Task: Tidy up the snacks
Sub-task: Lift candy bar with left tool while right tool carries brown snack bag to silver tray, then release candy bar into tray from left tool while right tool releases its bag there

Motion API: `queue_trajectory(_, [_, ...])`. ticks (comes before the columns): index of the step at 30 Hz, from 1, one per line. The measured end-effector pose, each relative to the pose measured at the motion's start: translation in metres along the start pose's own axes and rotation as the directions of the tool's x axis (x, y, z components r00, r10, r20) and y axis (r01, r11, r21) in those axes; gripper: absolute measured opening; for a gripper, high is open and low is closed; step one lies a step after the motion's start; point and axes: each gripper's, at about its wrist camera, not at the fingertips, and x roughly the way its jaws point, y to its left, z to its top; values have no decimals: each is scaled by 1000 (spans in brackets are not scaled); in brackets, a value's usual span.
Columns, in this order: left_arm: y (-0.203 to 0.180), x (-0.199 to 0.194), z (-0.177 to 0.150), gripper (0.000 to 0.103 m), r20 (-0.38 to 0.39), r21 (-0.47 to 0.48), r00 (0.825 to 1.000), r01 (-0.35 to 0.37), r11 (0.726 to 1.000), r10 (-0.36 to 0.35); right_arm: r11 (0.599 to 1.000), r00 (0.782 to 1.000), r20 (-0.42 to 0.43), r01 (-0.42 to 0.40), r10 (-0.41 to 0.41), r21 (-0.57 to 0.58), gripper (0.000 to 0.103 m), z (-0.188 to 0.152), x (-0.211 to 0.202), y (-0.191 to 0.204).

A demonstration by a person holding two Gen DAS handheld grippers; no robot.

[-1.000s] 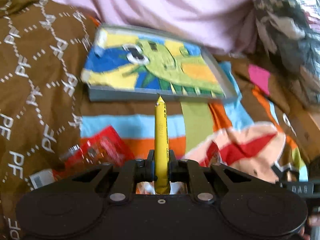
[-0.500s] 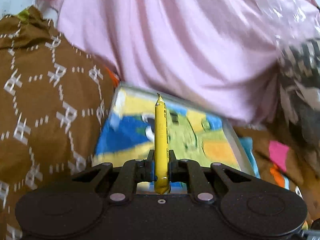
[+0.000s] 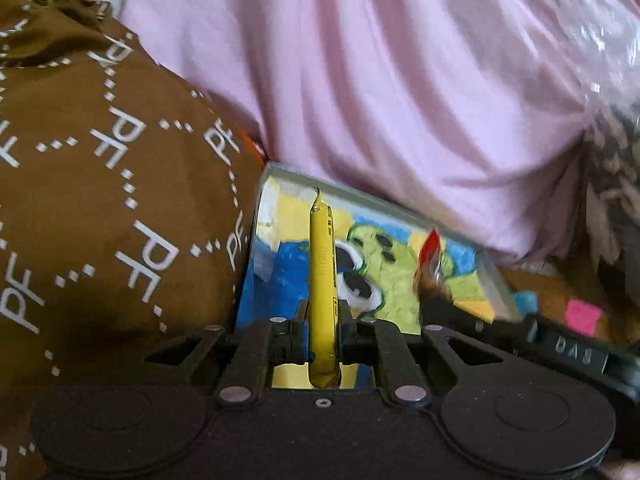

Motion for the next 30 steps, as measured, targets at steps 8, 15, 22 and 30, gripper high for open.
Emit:
queue_trajectory(8, [10, 20, -17, 14, -71, 1, 994, -80, 997, 80, 975, 992, 34, 128, -124, -182, 41, -12, 4, 6])
queue_trajectory(15, [8, 19, -19, 19, -74, 16, 993, -89, 996, 90, 947, 986, 30, 163, -161, -275, 45, -25, 6, 15])
queue_trajectory(22, [8, 15, -15, 38, -96, -43, 993, -68, 997, 64, 961, 984, 42, 179, -174, -212, 53, -14, -16, 10])
queue_trajectory(30, [-9, -17, -15, 74, -29, -32, 998, -60, 998, 59, 949, 972, 121, 226, -203, -220, 81, -7, -64, 33])
